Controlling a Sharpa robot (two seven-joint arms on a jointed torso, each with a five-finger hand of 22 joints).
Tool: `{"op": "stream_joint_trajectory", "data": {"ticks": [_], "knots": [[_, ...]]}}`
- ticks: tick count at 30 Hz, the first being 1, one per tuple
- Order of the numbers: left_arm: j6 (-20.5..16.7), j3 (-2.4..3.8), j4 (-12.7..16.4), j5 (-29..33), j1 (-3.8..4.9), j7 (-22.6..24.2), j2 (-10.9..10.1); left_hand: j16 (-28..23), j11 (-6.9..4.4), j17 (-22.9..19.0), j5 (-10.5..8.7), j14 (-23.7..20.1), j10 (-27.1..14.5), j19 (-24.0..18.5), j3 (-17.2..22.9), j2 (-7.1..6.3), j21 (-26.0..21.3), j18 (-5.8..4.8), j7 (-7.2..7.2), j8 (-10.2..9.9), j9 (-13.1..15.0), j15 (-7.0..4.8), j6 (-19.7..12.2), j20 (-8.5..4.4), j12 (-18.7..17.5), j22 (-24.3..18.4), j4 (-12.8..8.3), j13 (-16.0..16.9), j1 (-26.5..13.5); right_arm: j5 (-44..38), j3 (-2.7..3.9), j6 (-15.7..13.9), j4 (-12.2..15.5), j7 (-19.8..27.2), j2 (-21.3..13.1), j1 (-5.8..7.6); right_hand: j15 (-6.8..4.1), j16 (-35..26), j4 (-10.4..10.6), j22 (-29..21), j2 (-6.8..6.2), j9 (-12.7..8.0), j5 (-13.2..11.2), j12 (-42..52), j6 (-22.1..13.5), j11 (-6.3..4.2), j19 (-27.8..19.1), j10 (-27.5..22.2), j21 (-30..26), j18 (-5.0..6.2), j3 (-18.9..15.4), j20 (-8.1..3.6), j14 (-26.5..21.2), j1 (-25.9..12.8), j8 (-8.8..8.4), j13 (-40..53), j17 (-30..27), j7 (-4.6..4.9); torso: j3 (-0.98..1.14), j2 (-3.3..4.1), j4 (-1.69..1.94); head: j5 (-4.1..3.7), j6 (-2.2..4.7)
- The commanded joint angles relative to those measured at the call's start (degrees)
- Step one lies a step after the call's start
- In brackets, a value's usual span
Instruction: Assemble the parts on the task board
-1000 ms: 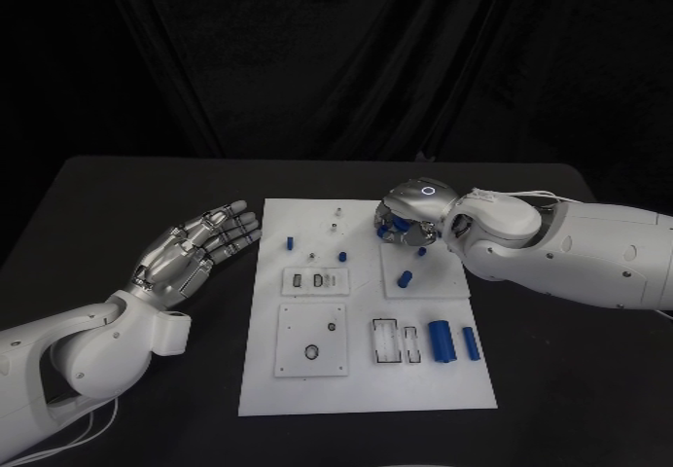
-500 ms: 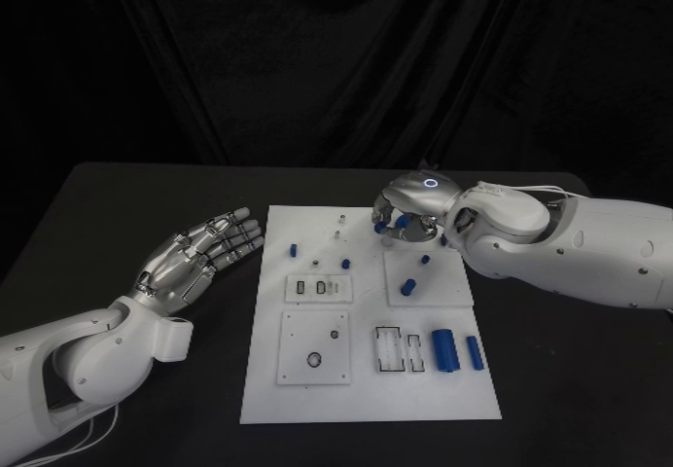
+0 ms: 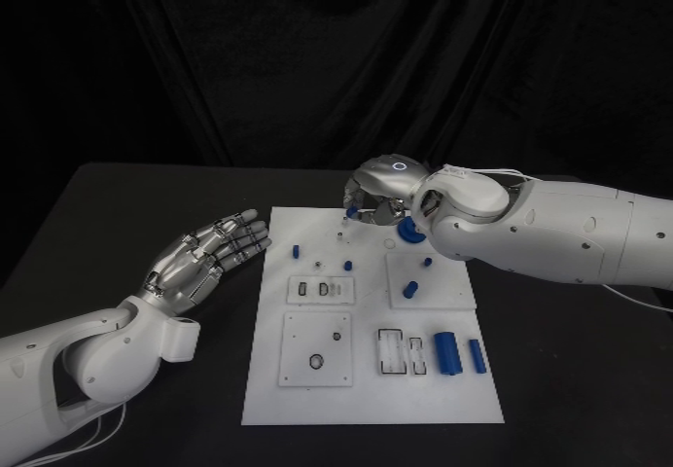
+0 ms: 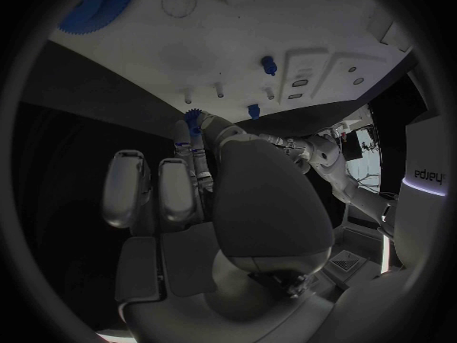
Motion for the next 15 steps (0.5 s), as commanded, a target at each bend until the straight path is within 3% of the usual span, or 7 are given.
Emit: {"op": "stream_joint_trajectory", "data": {"ticks": [1,5,10,15], "knots": [[1.18,0.02,0.2,-0.06,0.07,7.9,-0.03,0.26,0.31,0.06,-0.04,-0.01,0.11,-0.03,0.43,-0.05,0.07,-0.8,1.47,0.28,0.05,0.45,0.39,-0.03,0.17,-0.08,0.05,0.05,-0.69,1.22,0.03,-1.88,-1.13,0.71,0.55,-0.48,-0.35,-0.32,-0.24,-0.02,0.59,5.59,-0.36,-0.28,1.66,-0.07,-0.05,0.31,0.0,-0.64,0.03,-0.35,0.16,0.09,0.15,0.05,-0.03,-1.77,0.06,0.07,0.09,-0.06,-0.23],[1.22,0.02,0.28,-0.01,0.07,7.82,-0.08,0.28,0.33,0.05,-0.05,-0.04,0.16,-0.04,0.59,-0.06,0.07,-0.81,1.49,0.28,0.04,0.47,0.35,-0.03,0.23,-0.09,0.03,0.06,-0.73,1.26,0.03,-1.98,-1.73,0.41,1.02,-0.82,-0.34,-0.37,-0.41,-0.04,0.58,5.69,-0.41,-0.56,1.45,-0.02,-0.07,0.32,-0.04,-0.63,0.11,-0.35,0.14,0.24,0.03,0.03,-0.09,-1.7,0.14,0.07,0.26,-0.32,-0.36],[1.39,0.02,0.38,0.1,0.07,7.69,-0.07,0.28,0.33,0.05,-0.05,-0.04,0.16,-0.04,0.59,-0.06,0.07,-0.81,1.49,0.28,0.04,0.47,0.35,-0.03,0.23,-0.09,0.03,0.06,-0.73,1.28,0.03,-2.04,-2.15,-0.51,1.46,-1.17,-0.28,-0.51,-0.6,-0.14,0.61,5.81,-0.35,-0.92,1.19,0.07,-0.15,0.31,-0.14,-0.61,0.23,-0.34,0.08,0.39,-0.13,0.01,-0.31,-1.6,0.07,0.08,0.83,-1.16,-0.42],[1.55,0.02,0.41,0.14,0.07,7.58,0.0,0.28,0.33,0.05,-0.05,-0.04,0.16,-0.04,0.59,-0.06,0.07,-0.81,1.49,0.28,0.04,0.47,0.35,-0.03,0.23,-0.09,0.03,0.06,-0.73,1.29,0.03,-1.2,-2.68,-1.3,1.94,-1.38,-0.19,-0.59,-0.72,-0.2,0.6,5.9,-0.33,-1.3,0.93,0.21,-0.21,0.22,-0.22,-0.6,0.32,-0.29,0.04,0.43,-0.32,-0.01,-0.4,-1.47,0.03,0.09,0.8,-1.37,-0.44]]}}
